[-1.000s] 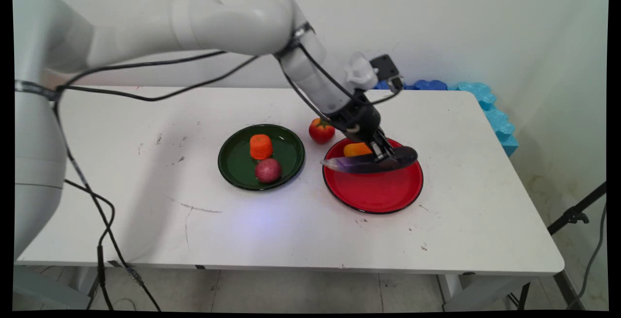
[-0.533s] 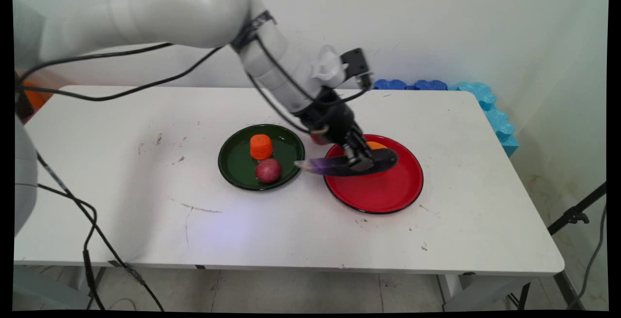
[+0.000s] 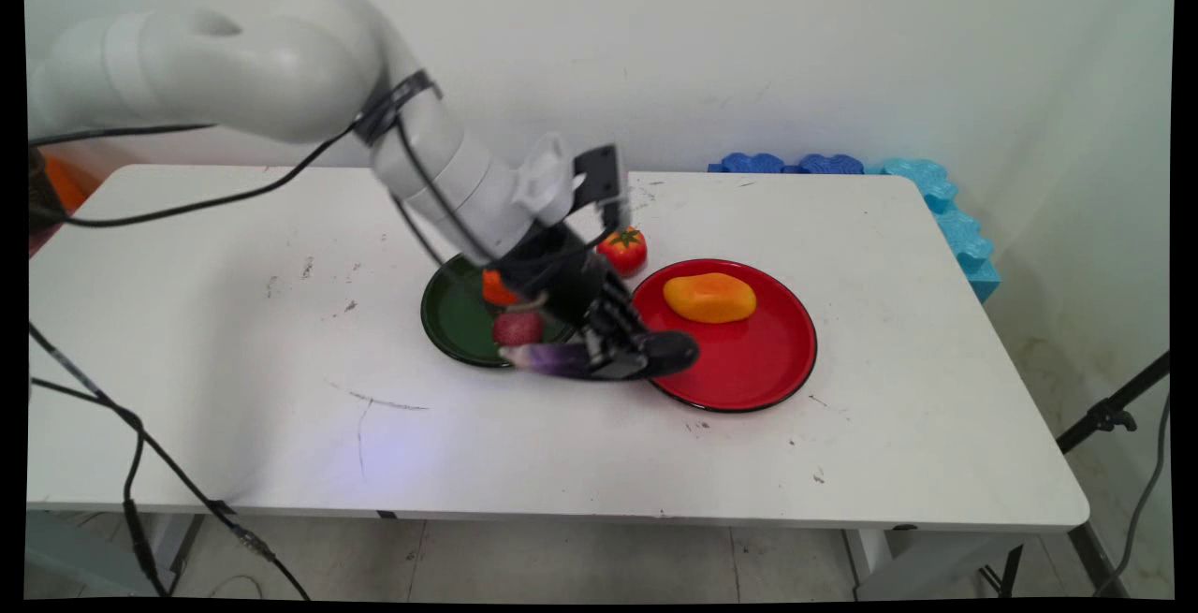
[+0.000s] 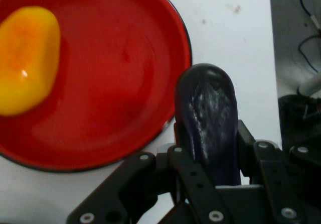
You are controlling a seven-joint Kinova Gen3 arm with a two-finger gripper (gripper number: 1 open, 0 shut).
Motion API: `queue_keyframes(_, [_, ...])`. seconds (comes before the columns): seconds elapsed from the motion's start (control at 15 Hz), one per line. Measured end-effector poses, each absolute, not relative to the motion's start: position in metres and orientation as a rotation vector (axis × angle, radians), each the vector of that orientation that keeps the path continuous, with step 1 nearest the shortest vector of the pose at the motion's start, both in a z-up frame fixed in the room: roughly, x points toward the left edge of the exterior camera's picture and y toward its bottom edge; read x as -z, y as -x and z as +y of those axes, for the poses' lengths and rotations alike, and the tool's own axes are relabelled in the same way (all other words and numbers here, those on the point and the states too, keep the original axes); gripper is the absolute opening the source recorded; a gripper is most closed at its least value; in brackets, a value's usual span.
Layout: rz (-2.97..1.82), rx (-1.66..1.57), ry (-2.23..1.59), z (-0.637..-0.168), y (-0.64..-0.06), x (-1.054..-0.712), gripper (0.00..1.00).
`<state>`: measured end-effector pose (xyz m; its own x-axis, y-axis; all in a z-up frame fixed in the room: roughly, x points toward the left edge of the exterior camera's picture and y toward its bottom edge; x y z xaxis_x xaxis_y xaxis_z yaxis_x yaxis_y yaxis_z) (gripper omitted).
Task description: Place the picked object on the table
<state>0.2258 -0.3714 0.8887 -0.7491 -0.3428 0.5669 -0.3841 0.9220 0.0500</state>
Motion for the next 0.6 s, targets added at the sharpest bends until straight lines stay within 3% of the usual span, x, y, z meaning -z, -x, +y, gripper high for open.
queue_keyframes(0.6, [-2.488,-0.033,-0.482,-0.345,-0.235,-0.834,0.0])
